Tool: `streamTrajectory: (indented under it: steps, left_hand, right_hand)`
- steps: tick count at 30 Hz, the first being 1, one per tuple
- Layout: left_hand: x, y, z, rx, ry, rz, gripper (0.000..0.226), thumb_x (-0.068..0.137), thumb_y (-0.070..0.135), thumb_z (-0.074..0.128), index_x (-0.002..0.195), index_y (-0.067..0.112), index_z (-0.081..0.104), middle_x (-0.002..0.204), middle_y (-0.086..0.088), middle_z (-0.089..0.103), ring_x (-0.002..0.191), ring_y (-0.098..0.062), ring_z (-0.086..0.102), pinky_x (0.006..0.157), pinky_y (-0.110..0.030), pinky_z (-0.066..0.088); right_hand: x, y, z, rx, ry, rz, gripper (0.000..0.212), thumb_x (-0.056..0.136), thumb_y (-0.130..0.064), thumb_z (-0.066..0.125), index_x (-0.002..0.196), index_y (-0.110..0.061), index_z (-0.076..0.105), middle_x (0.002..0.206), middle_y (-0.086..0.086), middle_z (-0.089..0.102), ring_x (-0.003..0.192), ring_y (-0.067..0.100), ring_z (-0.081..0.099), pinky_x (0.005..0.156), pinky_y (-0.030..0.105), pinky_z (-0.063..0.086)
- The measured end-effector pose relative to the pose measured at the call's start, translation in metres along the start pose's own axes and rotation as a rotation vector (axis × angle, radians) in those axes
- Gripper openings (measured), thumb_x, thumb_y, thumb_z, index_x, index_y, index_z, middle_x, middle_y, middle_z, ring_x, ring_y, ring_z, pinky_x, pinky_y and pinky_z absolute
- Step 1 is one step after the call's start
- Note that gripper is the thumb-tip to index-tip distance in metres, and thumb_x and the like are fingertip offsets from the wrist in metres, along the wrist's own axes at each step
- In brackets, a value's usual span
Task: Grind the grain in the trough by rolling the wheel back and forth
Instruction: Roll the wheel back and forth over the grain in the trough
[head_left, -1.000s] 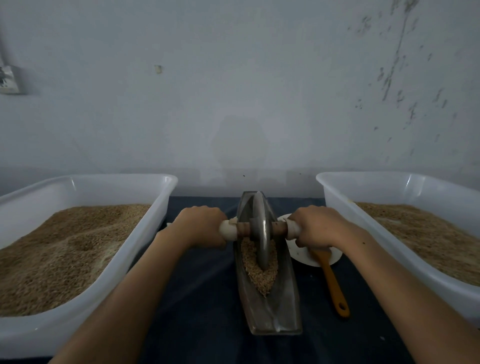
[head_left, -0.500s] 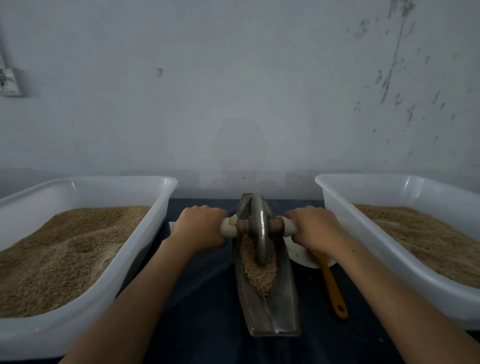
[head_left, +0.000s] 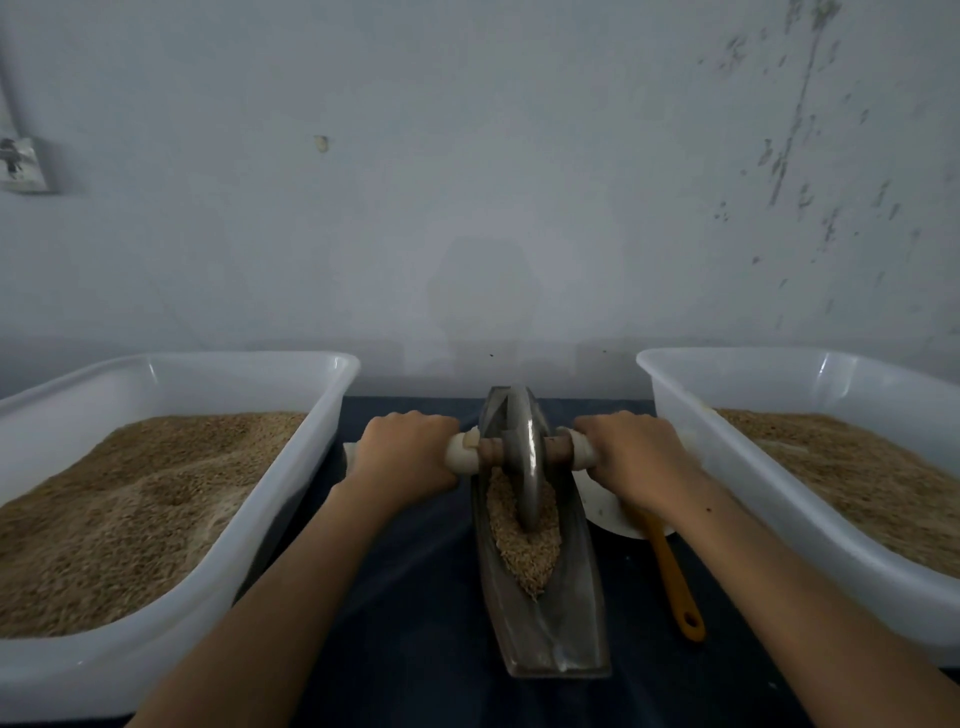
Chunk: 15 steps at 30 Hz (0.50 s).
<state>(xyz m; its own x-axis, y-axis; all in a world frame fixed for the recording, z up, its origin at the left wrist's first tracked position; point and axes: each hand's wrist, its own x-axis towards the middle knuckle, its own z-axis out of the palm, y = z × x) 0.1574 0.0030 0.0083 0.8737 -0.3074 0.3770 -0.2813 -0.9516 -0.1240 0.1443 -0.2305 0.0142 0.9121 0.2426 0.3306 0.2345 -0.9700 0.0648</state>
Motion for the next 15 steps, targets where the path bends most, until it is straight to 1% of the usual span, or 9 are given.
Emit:
streamTrajectory:
  steps: [1, 3, 6, 8, 10, 13, 15]
  left_hand:
    - [0.0, 0.0, 0.001, 0.008, 0.026, -0.001, 0.02, 0.08, 0.043, 0.061, 0.09, 0.028, 0.054, 0.09, 0.006, 0.063, 0.085, -0.018, 0.061, 0.065, -0.029, 0.036]
    - [0.001, 0.0, 0.001, -0.002, 0.017, 0.002, 0.02, 0.08, 0.043, 0.061, 0.092, 0.028, 0.055, 0.091, 0.005, 0.064, 0.085, -0.017, 0.061, 0.065, -0.029, 0.037]
    - [0.001, -0.002, -0.003, -0.04, -0.105, 0.02, 0.018, 0.079, 0.042, 0.063, 0.088, 0.029, 0.053, 0.09, 0.006, 0.063, 0.082, -0.015, 0.059, 0.068, -0.029, 0.039]
    - [0.002, -0.004, -0.008, -0.081, -0.223, 0.032, 0.02, 0.077, 0.041, 0.066, 0.085, 0.031, 0.051, 0.085, 0.008, 0.059, 0.078, -0.013, 0.054, 0.068, -0.028, 0.038]
    - [0.003, -0.004, -0.011, -0.111, -0.314, 0.039, 0.023, 0.075, 0.04, 0.069, 0.085, 0.033, 0.05, 0.082, 0.01, 0.055, 0.076, -0.011, 0.051, 0.068, -0.028, 0.038]
    - [0.004, -0.005, -0.014, -0.121, -0.345, 0.042, 0.025, 0.073, 0.04, 0.071, 0.086, 0.033, 0.05, 0.081, 0.01, 0.055, 0.077, -0.013, 0.052, 0.069, -0.029, 0.039]
    - [0.003, -0.004, -0.013, -0.113, -0.318, 0.045, 0.024, 0.074, 0.04, 0.07, 0.085, 0.034, 0.05, 0.079, 0.011, 0.053, 0.075, -0.011, 0.051, 0.068, -0.028, 0.038]
  right_hand:
    - [0.0, 0.0, 0.001, 0.008, -0.001, 0.006, 0.016, 0.089, -0.02, 0.054, 0.082, -0.031, 0.045, 0.085, -0.007, 0.058, 0.078, 0.017, 0.052, 0.073, 0.031, 0.042]
    - [0.001, 0.0, 0.0, 0.009, -0.018, 0.002, 0.015, 0.089, -0.02, 0.054, 0.083, -0.031, 0.046, 0.086, -0.006, 0.059, 0.08, 0.016, 0.054, 0.075, 0.032, 0.045]
    - [0.002, 0.001, -0.006, -0.018, -0.088, -0.021, 0.012, 0.087, -0.02, 0.056, 0.088, -0.03, 0.051, 0.091, -0.004, 0.062, 0.084, 0.017, 0.057, 0.075, 0.032, 0.046]
    - [0.003, 0.001, -0.011, -0.04, -0.175, -0.027, 0.013, 0.085, -0.021, 0.059, 0.095, -0.03, 0.056, 0.087, -0.005, 0.059, 0.081, 0.017, 0.056, 0.072, 0.03, 0.044]
    - [0.004, 0.002, -0.017, -0.048, -0.265, -0.028, 0.014, 0.083, -0.022, 0.061, 0.091, -0.03, 0.053, 0.079, -0.007, 0.053, 0.075, 0.015, 0.053, 0.066, 0.029, 0.041]
    - [0.005, 0.003, -0.021, -0.031, -0.357, -0.025, 0.021, 0.082, -0.023, 0.065, 0.082, -0.032, 0.046, 0.071, -0.008, 0.05, 0.064, 0.009, 0.049, 0.054, 0.025, 0.034]
    - [0.004, 0.003, -0.02, -0.034, -0.329, -0.021, 0.018, 0.082, -0.023, 0.064, 0.083, -0.032, 0.049, 0.071, -0.009, 0.05, 0.064, 0.009, 0.049, 0.056, 0.025, 0.035]
